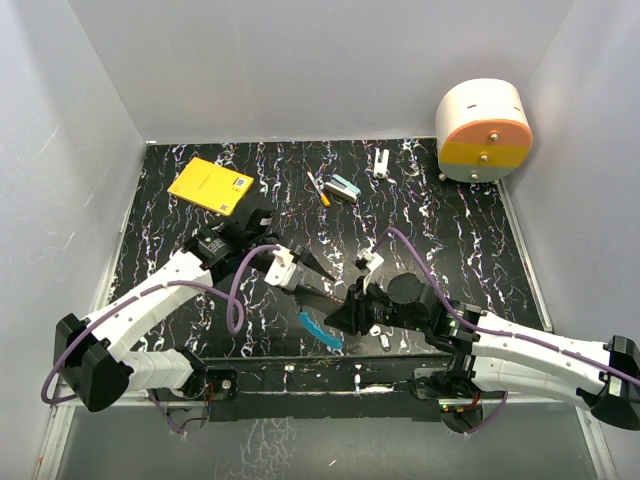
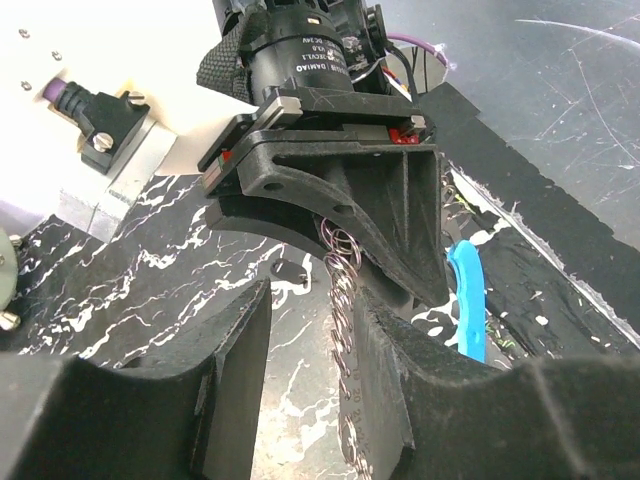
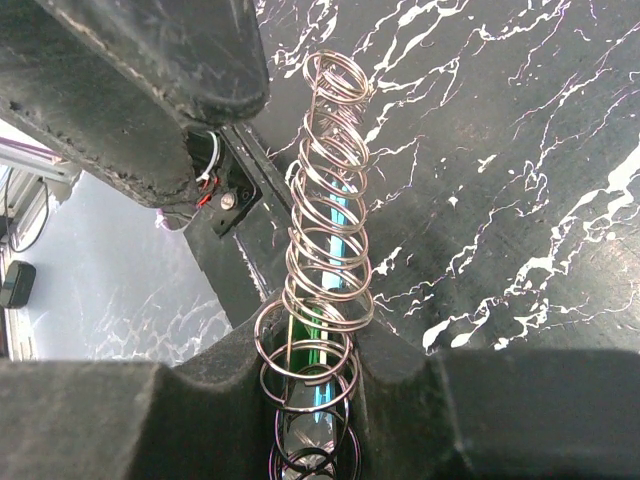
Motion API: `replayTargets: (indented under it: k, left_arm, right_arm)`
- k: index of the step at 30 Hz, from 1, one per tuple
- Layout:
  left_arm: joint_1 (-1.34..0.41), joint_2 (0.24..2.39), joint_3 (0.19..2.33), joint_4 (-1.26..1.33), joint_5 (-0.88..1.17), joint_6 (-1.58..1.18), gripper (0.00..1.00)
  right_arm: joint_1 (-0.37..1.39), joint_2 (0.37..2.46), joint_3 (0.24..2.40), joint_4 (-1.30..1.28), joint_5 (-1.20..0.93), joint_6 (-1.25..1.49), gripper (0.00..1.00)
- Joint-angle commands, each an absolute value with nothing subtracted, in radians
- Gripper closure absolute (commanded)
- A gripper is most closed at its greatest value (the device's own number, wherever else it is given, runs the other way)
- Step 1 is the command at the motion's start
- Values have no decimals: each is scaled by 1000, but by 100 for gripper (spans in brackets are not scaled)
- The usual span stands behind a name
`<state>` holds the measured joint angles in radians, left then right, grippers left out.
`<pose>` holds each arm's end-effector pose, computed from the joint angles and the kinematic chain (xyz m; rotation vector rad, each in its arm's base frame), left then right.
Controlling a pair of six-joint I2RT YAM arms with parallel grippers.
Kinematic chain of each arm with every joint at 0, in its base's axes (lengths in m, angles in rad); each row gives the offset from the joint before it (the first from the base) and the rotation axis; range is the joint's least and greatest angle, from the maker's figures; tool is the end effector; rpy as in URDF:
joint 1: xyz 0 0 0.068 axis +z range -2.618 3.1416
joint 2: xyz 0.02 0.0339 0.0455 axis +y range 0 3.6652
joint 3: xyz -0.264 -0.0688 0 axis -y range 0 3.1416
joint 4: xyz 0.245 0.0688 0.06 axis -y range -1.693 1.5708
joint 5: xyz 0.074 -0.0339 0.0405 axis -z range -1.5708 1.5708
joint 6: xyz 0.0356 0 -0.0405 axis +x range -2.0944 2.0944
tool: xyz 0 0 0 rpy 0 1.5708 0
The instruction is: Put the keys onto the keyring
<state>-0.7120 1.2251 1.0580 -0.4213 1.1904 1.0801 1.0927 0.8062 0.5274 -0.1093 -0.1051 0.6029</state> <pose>0.1712 -0.1914 0.3319 1.7984 0.6105 -1.0139 0.0844 0.1709 0.2529 -0.5984 2.0794 1.1641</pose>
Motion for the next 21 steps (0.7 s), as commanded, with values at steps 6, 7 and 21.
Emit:
replayTargets:
  k: [6,7,21]
  left_arm:
    - [-738,1229,1045,-424,1177,1069,62]
    - [-739,1234,1044,-433,1171,1076,62]
    - [-747,1278,1037,-536,1142,1143,78]
  right_arm:
    - [1094,811,600,-17,-121,584,92]
    - [1094,814,604,-16,-121,581,92]
    - [1094,830,621,-18,-133,569,92]
